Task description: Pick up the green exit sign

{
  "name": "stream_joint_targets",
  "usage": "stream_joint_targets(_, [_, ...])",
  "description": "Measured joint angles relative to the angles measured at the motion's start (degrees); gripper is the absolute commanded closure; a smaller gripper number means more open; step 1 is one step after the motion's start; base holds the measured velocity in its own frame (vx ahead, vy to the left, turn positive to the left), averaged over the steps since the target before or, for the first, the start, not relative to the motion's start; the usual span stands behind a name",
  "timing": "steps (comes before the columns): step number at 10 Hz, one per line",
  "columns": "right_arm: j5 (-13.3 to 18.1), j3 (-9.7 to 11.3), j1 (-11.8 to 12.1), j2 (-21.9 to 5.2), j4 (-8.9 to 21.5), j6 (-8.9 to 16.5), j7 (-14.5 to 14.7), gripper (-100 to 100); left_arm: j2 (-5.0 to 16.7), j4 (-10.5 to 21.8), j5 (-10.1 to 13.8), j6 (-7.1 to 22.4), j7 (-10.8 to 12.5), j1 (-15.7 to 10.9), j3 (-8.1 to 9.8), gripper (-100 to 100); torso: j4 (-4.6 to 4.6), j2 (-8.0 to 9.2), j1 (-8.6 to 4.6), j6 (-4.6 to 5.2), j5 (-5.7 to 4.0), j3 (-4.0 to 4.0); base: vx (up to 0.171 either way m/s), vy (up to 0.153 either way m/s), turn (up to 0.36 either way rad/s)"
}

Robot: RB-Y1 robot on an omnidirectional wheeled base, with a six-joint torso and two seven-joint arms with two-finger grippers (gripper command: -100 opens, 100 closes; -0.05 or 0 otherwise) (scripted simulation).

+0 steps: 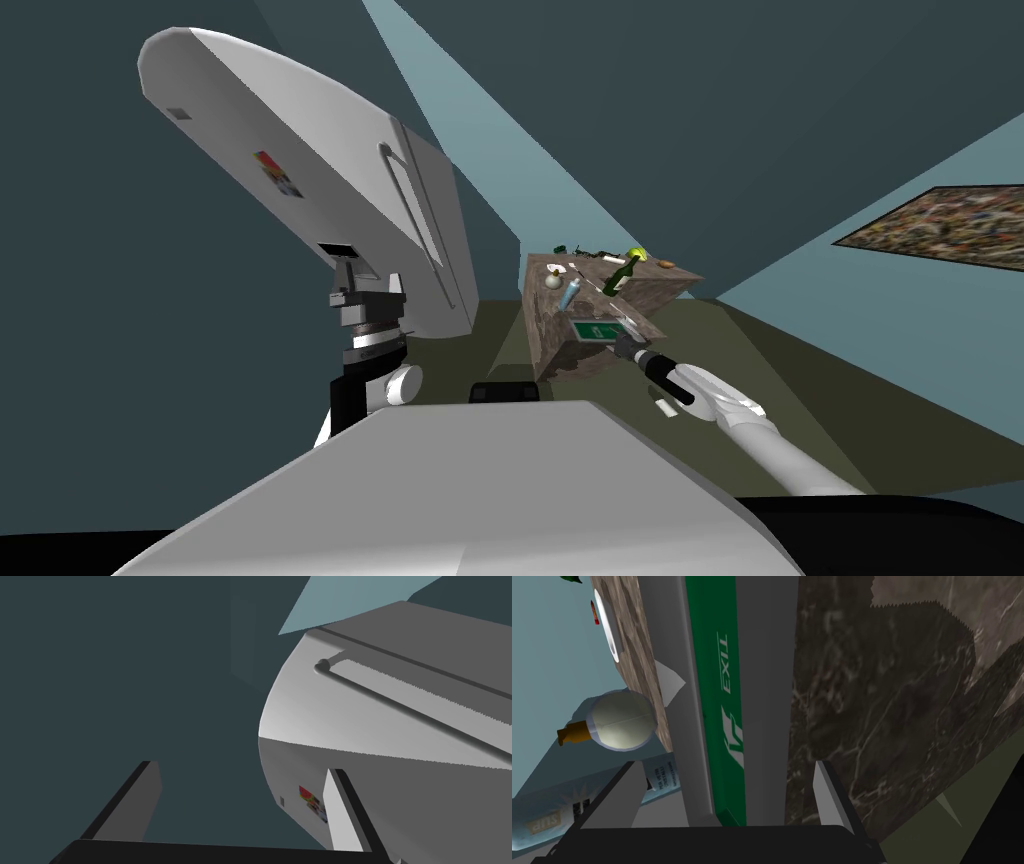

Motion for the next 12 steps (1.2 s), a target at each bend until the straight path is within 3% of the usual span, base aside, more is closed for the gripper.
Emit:
stream_joint_targets(2, [-2.67, 3.2, -1.74, -2.03, 0.51, 3.07, 0.05, -100, 0.0, 0.0, 0.0, 0.0, 0.0, 0.0, 0.0, 0, 0.02, 0.06, 0.0, 0.03, -0.01, 0.04, -0.058, -0.006, 0.027])
stream_joint_targets(3, [-2.75, 3.36, -1.82, -2.07, 0.57, 3.28, 0.05, 100, 0.0, 0.0, 0.0, 0.0, 0.0, 0.01, 0.0, 0, -0.01, -0.07, 0.02, 0.04, 0.0, -0.03, -0.007, -0.001, -0.003])
stream_joint_targets(7, [-2.7, 3.37, -1.79, -2.09, 0.57, 3.25, 0.1, 100, 0.0, 0.0, 0.0, 0.0, 0.0, 0.01, 0.0, 0, -0.02, -0.21, 0.04, 0.05, 0.0, -0.11, -0.001, 0.0, -0.001])
stream_joint_targets(8, [-2.71, 3.38, -1.78, -2.08, 0.57, 3.24, 0.09, 0, 0.0, 0.0, 0.0, 0.0, 0.0, 0.01, 0.0, 0, -0.02, -0.21, 0.05, 0.05, 0.02, -0.1, 0.0, 0.0, 0.0])
stream_joint_targets(9, [-2.71, 3.39, -1.78, -2.07, 0.58, 3.24, 0.09, 100, 0.0, 0.0, 0.0, 0.0, 0.0, 0.01, 0.0, 0, -0.01, -0.2, 0.06, 0.05, 0.03, -0.09, 0.054, 0.016, -0.093])
stream_joint_targets(12, [0.78, -0.45, 0.36, 0.67, 0.01, -0.34, 0.13, 100, 0.0, -0.01, 0.0, -0.01, 0.0, 0.02, 0.0, 0, -0.04, -0.53, 0.16, 0.0, 0.06, -0.26, 0.103, 0.014, -0.089])
